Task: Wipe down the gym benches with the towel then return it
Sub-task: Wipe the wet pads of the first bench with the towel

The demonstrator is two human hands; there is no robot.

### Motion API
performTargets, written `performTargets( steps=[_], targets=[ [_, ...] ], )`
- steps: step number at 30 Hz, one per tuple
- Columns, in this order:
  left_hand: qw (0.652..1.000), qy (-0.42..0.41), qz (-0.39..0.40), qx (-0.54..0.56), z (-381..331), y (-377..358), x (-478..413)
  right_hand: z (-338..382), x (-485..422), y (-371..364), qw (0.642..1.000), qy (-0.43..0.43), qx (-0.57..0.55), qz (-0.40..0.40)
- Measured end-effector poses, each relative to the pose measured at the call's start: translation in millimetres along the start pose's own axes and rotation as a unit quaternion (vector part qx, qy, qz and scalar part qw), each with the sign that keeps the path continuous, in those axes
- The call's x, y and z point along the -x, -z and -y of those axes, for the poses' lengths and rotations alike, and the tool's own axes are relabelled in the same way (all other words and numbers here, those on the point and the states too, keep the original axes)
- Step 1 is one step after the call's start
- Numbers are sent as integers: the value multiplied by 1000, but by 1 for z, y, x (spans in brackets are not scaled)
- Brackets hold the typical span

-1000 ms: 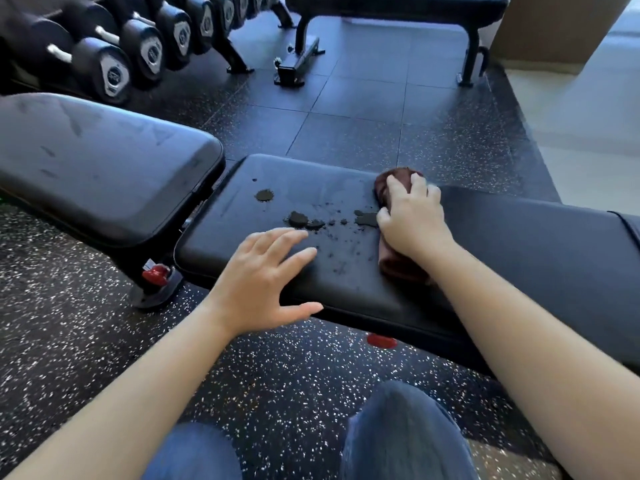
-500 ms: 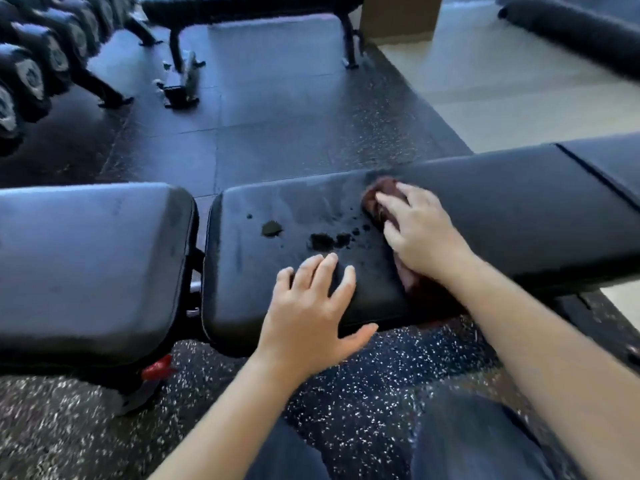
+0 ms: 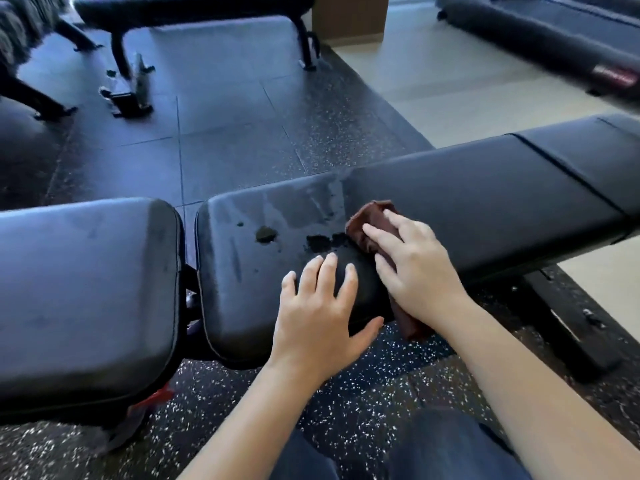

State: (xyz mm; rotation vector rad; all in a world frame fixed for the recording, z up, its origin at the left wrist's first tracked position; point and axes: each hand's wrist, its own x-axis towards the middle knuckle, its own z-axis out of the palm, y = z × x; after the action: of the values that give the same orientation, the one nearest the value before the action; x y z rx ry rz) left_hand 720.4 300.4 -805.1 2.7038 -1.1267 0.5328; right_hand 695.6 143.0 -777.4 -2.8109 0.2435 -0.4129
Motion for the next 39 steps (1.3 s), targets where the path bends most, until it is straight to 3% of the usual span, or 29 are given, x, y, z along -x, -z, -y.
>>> performTargets(
  steps=[10, 13, 19, 30, 39],
  targets=[
    [1000, 12, -19, 12, -2, -2, -2, -2, -153, -28, 996, -24, 22, 81],
    [999, 18, -17, 21, -3, -1, -1, -4, -127, -20, 997, -3, 15, 81],
    [999, 29, -16, 36, -2, -1, -1, -8, -3, -3, 998, 58, -31, 8],
    [999, 34, -7, 41, -4, 6, 0, 16, -143, -32, 996, -3, 9, 93],
    [999, -23, 42, 18, 49, 27, 31, 21, -13, -15, 999, 50, 3, 12]
  ],
)
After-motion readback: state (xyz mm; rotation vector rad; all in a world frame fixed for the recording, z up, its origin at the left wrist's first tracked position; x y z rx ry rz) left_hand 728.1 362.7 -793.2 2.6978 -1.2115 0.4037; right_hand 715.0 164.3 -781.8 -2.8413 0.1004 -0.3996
